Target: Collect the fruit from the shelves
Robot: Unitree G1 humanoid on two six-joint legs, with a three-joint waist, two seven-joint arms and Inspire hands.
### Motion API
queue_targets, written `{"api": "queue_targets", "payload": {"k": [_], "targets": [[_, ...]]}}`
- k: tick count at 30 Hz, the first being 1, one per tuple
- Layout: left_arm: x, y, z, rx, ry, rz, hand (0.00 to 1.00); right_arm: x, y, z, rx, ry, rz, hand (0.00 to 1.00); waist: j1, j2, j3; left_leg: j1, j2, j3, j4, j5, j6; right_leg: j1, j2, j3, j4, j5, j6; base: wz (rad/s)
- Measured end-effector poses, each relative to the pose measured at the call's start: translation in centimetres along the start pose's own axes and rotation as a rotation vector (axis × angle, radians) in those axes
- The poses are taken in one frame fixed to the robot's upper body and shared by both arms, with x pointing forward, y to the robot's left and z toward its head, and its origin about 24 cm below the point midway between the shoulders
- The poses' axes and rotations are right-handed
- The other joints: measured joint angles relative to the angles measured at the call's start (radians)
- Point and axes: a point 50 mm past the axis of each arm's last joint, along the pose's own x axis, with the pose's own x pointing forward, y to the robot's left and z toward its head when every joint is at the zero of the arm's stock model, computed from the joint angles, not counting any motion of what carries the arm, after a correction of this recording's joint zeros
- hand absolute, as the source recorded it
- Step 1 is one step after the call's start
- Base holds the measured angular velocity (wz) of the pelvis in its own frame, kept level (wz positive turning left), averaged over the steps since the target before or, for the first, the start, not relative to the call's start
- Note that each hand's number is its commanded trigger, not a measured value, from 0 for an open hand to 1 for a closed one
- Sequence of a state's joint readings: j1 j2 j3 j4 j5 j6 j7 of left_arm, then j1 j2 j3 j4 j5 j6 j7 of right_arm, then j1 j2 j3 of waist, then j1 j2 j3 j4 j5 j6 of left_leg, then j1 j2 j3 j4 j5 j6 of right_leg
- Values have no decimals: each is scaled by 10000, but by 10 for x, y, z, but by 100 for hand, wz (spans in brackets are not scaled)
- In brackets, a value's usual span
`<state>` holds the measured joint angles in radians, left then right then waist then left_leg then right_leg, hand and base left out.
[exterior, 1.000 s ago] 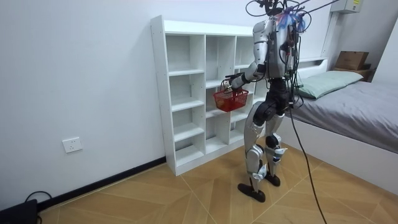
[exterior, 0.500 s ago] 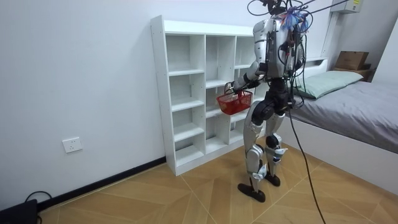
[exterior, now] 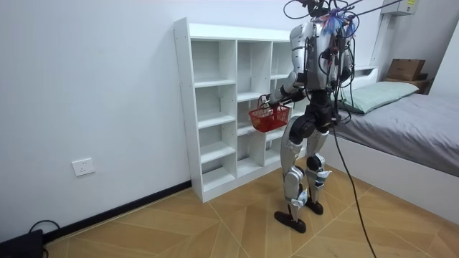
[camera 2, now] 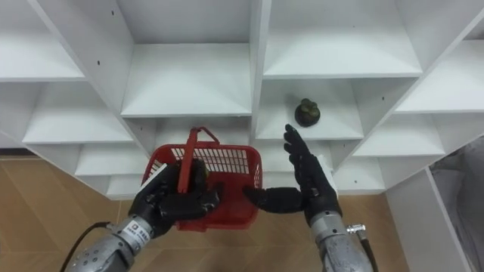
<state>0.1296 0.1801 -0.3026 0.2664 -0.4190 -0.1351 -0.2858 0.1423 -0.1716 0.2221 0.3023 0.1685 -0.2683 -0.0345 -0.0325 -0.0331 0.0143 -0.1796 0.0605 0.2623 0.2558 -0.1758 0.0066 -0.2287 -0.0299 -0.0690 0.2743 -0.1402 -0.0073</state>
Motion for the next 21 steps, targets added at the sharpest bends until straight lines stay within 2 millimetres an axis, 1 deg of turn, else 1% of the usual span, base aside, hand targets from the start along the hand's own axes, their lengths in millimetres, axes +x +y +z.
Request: {"api": "queue_targets", "payload": {"k": [5, 7, 12, 15, 19, 21], "targets": [[-5, 7, -1, 74, 71, 242, 100, 0, -2, 0, -239, -21, -184, 0, -54, -9, -4, 0, -1, 3, -3, -6, -9, 3, 1, -14, -21, 0, 0, 0], [-7, 10, -2, 85, 118, 456, 100, 0, -3, 1, -612, -41, -165, 0, -137, -12, -5, 0, -7, 0, -15, -6, -9, 2, 0, -12, -25, -1, 1, 0], [-8, 11, -2, 87, 131, 550, 100, -1, -8, 0, -1403, -30, -447, 0, -172, -19, -14, 18, -16, -3, -25, -5, -9, 3, -7, -12, -13, 0, 1, 0], [-8, 10, -5, 16, 244, 528, 100, 0, -11, 0, -1301, -38, -834, 0, -139, -22, -16, 1, -15, -3, -23, -5, -8, -11, -10, -18, -10, 0, 0, 0], [-10, 10, -8, 35, 347, 535, 100, 7, -18, 1, -1350, 24, -1280, 0, -149, -20, -18, -7, -20, -7, -36, -4, -7, -24, -21, -16, -14, 0, 0, 0], [-10, 14, -12, 13, 541, 661, 100, 13, -23, 1, -1455, 56, -1559, 0, -131, -18, -24, -7, -23, -12, -52, -3, -6, -21, -21, -18, -17, 0, 0, 0]]}}
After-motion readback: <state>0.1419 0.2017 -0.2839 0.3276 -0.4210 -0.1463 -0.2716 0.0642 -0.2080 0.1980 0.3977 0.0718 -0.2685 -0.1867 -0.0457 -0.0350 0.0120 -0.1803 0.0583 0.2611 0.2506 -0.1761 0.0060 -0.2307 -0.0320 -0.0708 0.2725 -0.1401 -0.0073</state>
